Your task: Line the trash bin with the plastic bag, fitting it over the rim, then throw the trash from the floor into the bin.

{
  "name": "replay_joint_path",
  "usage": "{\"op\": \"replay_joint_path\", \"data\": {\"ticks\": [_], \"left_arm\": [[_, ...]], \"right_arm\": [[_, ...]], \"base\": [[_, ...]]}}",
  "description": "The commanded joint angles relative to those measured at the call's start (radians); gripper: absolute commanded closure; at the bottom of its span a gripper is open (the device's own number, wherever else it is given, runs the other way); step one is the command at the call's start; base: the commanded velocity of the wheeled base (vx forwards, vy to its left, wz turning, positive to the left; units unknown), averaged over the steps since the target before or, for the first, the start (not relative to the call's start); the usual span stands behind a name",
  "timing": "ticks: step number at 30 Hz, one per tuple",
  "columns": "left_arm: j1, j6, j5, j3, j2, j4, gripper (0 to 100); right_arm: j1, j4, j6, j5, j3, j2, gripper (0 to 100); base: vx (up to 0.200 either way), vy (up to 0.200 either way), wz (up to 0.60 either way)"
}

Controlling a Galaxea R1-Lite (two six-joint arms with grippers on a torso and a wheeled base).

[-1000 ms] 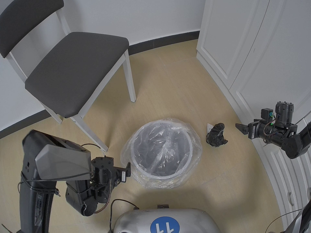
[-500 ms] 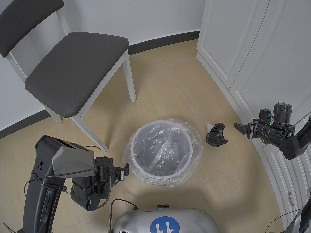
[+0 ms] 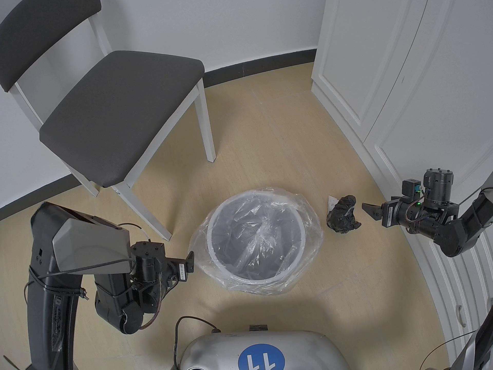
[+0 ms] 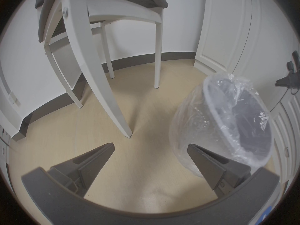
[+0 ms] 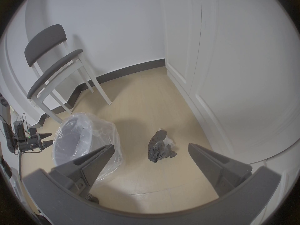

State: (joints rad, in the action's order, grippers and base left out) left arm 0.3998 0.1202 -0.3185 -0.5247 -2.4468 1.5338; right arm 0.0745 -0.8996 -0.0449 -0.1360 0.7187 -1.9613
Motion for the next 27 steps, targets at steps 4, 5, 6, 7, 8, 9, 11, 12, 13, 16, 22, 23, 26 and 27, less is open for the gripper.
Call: {"op": "replay_joint_path", "data": {"ticks": [4, 5, 6, 7, 8, 9, 11, 12, 13, 16, 22, 23, 26, 27], "left_arm": [[0.021, 0.004, 0.003, 0.054, 0.094, -0.001, 0], [0.025, 0.004, 0.003, 0.049, 0.078, -0.001, 0], [0.030, 0.007, 0.006, 0.038, 0.051, -0.001, 0], [0.036, 0.013, 0.009, 0.023, 0.019, 0.000, 0], [0.042, 0.022, 0.006, -0.011, -0.026, 0.000, 0], [0.045, 0.021, 0.006, -0.044, -0.055, -0.003, 0], [0.042, 0.010, 0.007, -0.089, -0.095, -0.006, 0], [0.037, -0.021, 0.010, -0.144, -0.138, -0.014, 0], [0.028, -0.059, 0.012, -0.182, -0.164, -0.026, 0], [-0.015, -0.149, 0.027, -0.282, -0.202, -0.093, 0], [-0.053, -0.155, 0.039, -0.569, -0.212, -0.400, 0], [-0.059, -0.159, 0.038, -0.618, -0.215, -0.454, 0], [-0.065, -0.162, 0.033, -0.726, -0.227, -0.564, 0], [-0.065, -0.162, 0.033, -0.726, -0.227, -0.564, 0]], "right_arm": [[0.031, -0.002, 0.003, 0.004, 0.005, -0.056, 0], [0.031, -0.002, 0.003, 0.009, 0.005, -0.056, 0], [0.031, -0.002, 0.003, 0.013, 0.004, -0.056, 0], [0.031, -0.002, 0.002, 0.018, 0.004, -0.056, 0], [0.031, -0.002, 0.002, 0.021, 0.004, -0.057, 0], [0.031, -0.002, 0.002, 0.019, 0.005, -0.056, 0], [0.031, -0.002, 0.003, 0.021, 0.005, -0.056, 0], [0.030, -0.002, 0.003, 0.021, 0.007, -0.056, 0], [0.030, -0.002, 0.003, 0.021, 0.007, -0.053, 0], [0.030, -0.002, 0.003, 0.021, 0.005, -0.048, 0], [0.022, -0.018, 0.003, 0.021, 0.005, -0.048, 0], [0.021, -0.021, 0.002, 0.021, 0.004, -0.048, 0], [0.021, -0.021, 0.002, 0.021, 0.002, -0.048, 0], [0.021, -0.021, 0.002, 0.021, 0.002, -0.048, 0]], "base": [[0.000, 0.000, 0.00], [0.000, 0.000, 0.00], [0.000, 0.000, 0.00], [0.000, 0.000, 0.00], [0.000, 0.000, 0.00], [0.000, 0.000, 0.00], [0.000, 0.000, 0.00], [0.000, 0.000, 0.00], [0.000, 0.000, 0.00], [0.000, 0.000, 0.00], [0.000, 0.000, 0.00], [0.000, 0.000, 0.00], [0.000, 0.000, 0.00], [0.000, 0.000, 0.00]]}}
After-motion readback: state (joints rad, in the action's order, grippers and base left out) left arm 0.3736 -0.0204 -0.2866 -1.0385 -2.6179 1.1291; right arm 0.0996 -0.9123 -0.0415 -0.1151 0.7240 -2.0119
